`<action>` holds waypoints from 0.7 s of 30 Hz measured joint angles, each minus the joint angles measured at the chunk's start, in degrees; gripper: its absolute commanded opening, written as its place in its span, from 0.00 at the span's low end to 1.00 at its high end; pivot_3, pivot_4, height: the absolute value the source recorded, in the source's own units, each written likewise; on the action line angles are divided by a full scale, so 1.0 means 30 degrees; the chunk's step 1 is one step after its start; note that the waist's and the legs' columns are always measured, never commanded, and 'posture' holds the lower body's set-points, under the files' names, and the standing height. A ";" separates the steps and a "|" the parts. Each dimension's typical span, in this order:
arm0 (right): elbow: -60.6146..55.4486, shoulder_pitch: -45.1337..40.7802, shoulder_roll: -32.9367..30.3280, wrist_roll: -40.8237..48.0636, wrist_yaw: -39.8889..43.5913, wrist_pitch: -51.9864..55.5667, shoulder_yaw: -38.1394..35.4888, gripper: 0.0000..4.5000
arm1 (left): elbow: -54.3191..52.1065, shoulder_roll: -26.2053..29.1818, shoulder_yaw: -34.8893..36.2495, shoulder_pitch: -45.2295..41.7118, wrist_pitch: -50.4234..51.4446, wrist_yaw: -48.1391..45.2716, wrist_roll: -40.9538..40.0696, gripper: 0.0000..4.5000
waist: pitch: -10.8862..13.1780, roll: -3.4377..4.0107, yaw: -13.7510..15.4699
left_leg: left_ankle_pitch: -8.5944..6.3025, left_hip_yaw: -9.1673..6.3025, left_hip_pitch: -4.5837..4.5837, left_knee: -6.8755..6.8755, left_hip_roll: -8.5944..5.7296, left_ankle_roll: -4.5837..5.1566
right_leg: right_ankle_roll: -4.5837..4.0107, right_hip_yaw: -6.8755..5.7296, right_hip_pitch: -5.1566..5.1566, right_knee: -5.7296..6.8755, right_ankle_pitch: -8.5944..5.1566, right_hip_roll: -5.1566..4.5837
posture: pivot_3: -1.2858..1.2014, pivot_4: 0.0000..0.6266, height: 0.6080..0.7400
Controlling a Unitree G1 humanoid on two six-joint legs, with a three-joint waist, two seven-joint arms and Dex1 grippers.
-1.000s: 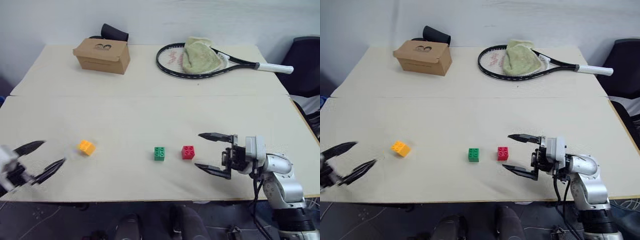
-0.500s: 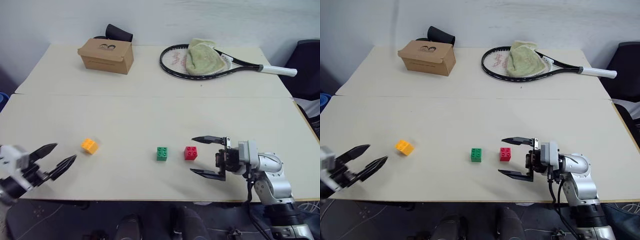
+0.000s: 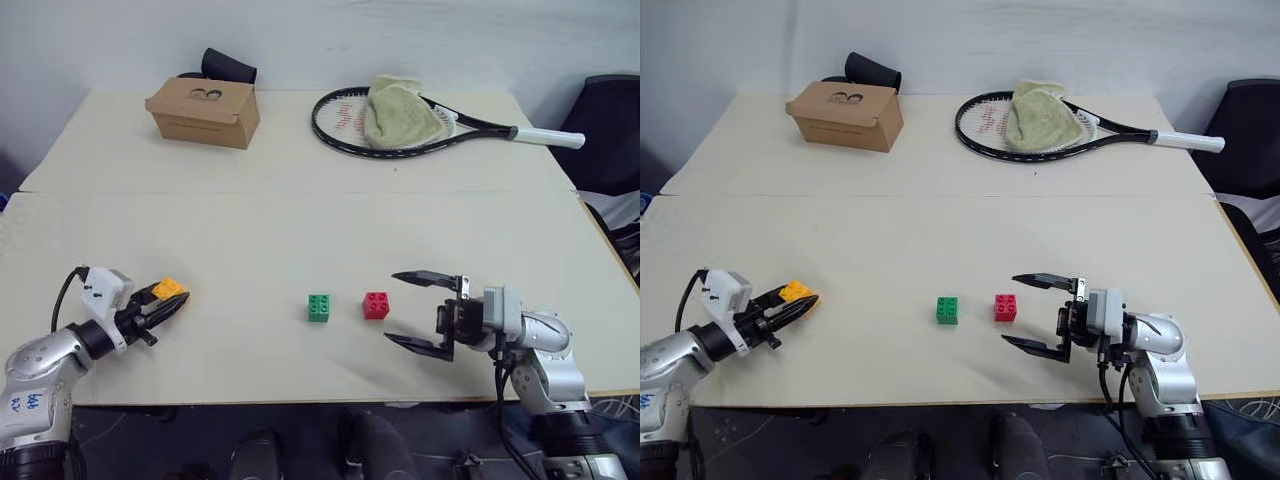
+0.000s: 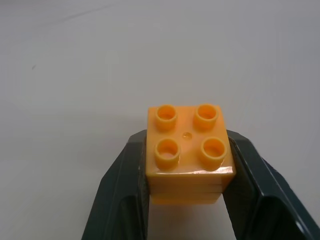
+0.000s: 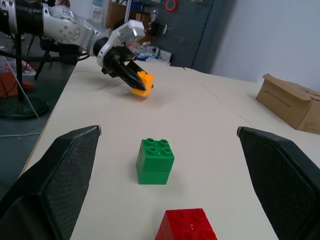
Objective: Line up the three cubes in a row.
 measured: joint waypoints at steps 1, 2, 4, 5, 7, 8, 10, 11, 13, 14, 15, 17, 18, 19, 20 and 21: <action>0.0017 0.0082 -0.0060 0.0004 0.0029 -0.0002 -0.0024 1.00 | -0.0318 0.0551 -0.0715 -0.0469 -0.0264 -0.1236 -0.0047 0.34 | 0.0001 0.0002 0.0041 | 0.0004 -0.0001 -0.0002 0.0000 -0.0011 -0.0004 | 0.0000 -0.0002 0.0001 0.0001 0.0000 -0.0007 | 0.52 0.24 1.00; 0.0027 0.0157 -0.0141 0.0004 0.0065 -0.0001 -0.0030 1.00 | -0.0670 0.0902 -0.1395 -0.0987 -0.0615 -0.2296 -0.0104 0.34 | 0.0001 0.0007 0.0052 | 0.0004 0.0005 -0.0001 0.0000 -0.0019 -0.0004 | 0.0001 0.0008 0.0003 -0.0003 0.0000 -0.0011 | 0.52 0.24 1.00; 0.0043 0.0325 -0.0309 0.0012 0.0168 -0.0013 -0.0100 1.00 | -0.0696 0.1126 -0.2484 -0.1937 -0.1280 -0.3672 -0.0115 0.34 | -0.0002 0.0024 -0.0015 | 0.0004 0.0016 0.0001 0.0000 -0.0022 -0.0003 | 0.0002 0.0020 0.0003 -0.0001 0.0001 -0.0010 | 0.52 0.24 1.00; 0.0142 0.0527 -0.0564 0.0010 0.0258 -0.0022 -0.0229 1.00 | -0.0045 0.1080 -0.3377 -0.3003 -0.1718 -0.4563 0.0015 0.34 | 0.0003 0.0030 -0.0016 | 0.0007 0.0018 0.0001 0.0002 -0.0022 -0.0005 | 0.0002 0.0020 0.0000 0.0000 0.0001 0.0011 | 0.52 0.24 1.00; 0.0389 0.0624 -0.0837 0.0006 0.0388 -0.0027 -0.0460 1.00 | 0.1250 0.0772 -0.4766 -0.4901 -0.2669 -0.5956 0.0422 0.34 | 0.0003 0.0030 -0.0001 | 0.0015 0.0018 -0.0003 0.0017 -0.0030 -0.0014 | 0.0004 0.0014 -0.0002 0.0008 0.0002 0.0046 | 0.52 0.24 1.00; 0.0413 0.0689 -0.0869 0.0013 0.0416 -0.0043 -0.0634 1.00 | 0.2261 0.0488 -0.5646 -0.6107 -0.3384 -0.6855 0.0742 0.34 | 0.0002 0.0030 0.0003 | 0.0017 0.0021 -0.0001 0.0021 -0.0073 -0.0016 | 0.0005 0.0015 -0.0001 0.0014 0.0002 0.0055 | 0.52 0.24 1.00; 0.0374 0.0797 -0.0889 0.0010 0.0405 -0.0038 -0.0718 1.00 | 0.4033 -0.0113 -0.6937 -0.7777 -0.4472 -0.8156 0.1357 0.34 | 0.0002 0.0030 0.0003 | 0.0020 0.0021 -0.0003 0.0028 -0.0102 -0.0020 | 0.0005 0.0012 -0.0002 0.0019 0.0002 0.0065 | 0.52 0.24 1.00; 0.0274 0.1038 -0.0900 0.0007 0.0378 -0.0026 -0.0742 1.00 | 0.5437 -0.0635 -0.7846 -0.8865 -0.5286 -0.9016 0.1941 0.34 | 0.0002 0.0030 -0.0004 | 0.0026 0.0031 -0.0004 0.0032 -0.0106 -0.0025 | 0.0006 0.0007 -0.0007 0.0018 0.0001 0.0075 | 0.52 0.24 1.00; 0.0114 0.1419 -0.0905 0.0005 0.0361 -0.0012 -0.0753 1.00 | 0.6900 -0.1201 -0.8828 -0.9659 -0.6221 -0.9803 0.2547 0.34 | 0.0003 0.0030 -0.0091 | 0.0028 0.0065 -0.0005 0.0032 -0.0098 -0.0027 | 0.0010 0.0015 -0.0024 0.0020 -0.0001 0.0087 | 0.52 0.24 1.00; -0.0035 0.1668 -0.0913 0.0002 0.0336 -0.0001 -0.0773 1.00 | 0.7848 -0.1524 -0.9245 -1.0008 -0.6729 -1.0183 0.2792 0.34 | 0.0003 0.0029 -0.0124 | 0.0029 0.0079 -0.0008 0.0032 -0.0093 -0.0028 | 0.0013 0.0013 -0.0045 0.0021 -0.0002 0.0098 | 0.52 0.24 1.00; -0.0168 0.1873 -0.0920 0.0002 0.0303 0.0003 -0.0782 1.00 | 0.8603 -0.1760 -0.9485 -1.0190 -0.7128 -1.0196 0.2941 0.34 | 0.0004 0.0029 -0.0155 | 0.0029 0.0080 -0.0007 0.0033 -0.0088 -0.0029 | 0.0013 0.0017 -0.0052 0.0023 -0.0002 0.0101 | 0.52 0.24 1.00; -0.0324 0.2048 -0.0946 0.0001 0.0170 0.0014 -0.0807 1.00 | 0.9514 -0.1880 -0.9586 -1.0311 -0.7601 -1.0203 0.3081 0.34 | 0.0006 0.0025 -0.0181 | 0.0031 0.0078 -0.0009 0.0039 -0.0077 -0.0032 | 0.0013 0.0026 -0.0056 0.0028 -0.0002 0.0102 | 0.52 0.24 1.00; -0.0414 0.2116 -0.1003 0.0000 0.0095 0.0017 -0.0818 1.00 | 0.9940 -0.1879 -0.9608 -1.0397 -0.7876 -1.0204 0.3119 0.34 | 0.0006 0.0025 -0.0139 | 0.0031 0.0074 -0.0008 0.0046 -0.0072 -0.0031 | 0.0012 0.0029 -0.0056 0.0035 -0.0002 0.0097 | 0.52 0.24 1.00; -0.0480 0.2130 -0.1035 -0.0001 -0.0008 0.0018 -0.0830 1.00 | 1.0272 -0.1878 -0.9617 -1.0486 -0.8128 -1.0204 0.3173 0.34 | 0.0006 0.0025 -0.0091 | 0.0032 0.0067 -0.0008 0.0056 -0.0070 -0.0029 | 0.0013 0.0031 -0.0051 0.0037 -0.0002 0.0093 | 0.52 0.24 1.00; -0.0580 0.2145 -0.1068 -0.0001 -0.0089 0.0018 -0.0844 1.00 | 1.0655 -0.1896 -0.9623 -1.0575 -0.8515 -1.0201 0.3287 0.34 | 0.0006 0.0025 -0.0047 | 0.0033 0.0057 -0.0007 0.0057 -0.0060 -0.0025 | 0.0013 0.0034 -0.0045 0.0038 -0.0002 0.0080 | 0.52 0.24 1.00; -0.0693 0.2165 -0.1084 -0.0001 -0.0160 0.0018 -0.0850 1.00 | 1.0925 -0.1917 -0.9620 -1.0638 -0.8806 -1.0199 0.3332 0.34 | 0.0006 0.0025 -0.0035 | 0.0033 0.0055 -0.0008 0.0057 -0.0053 -0.0018 | 0.0015 0.0034 -0.0044 0.0040 -0.0001 0.0074 | 0.52 0.24 1.00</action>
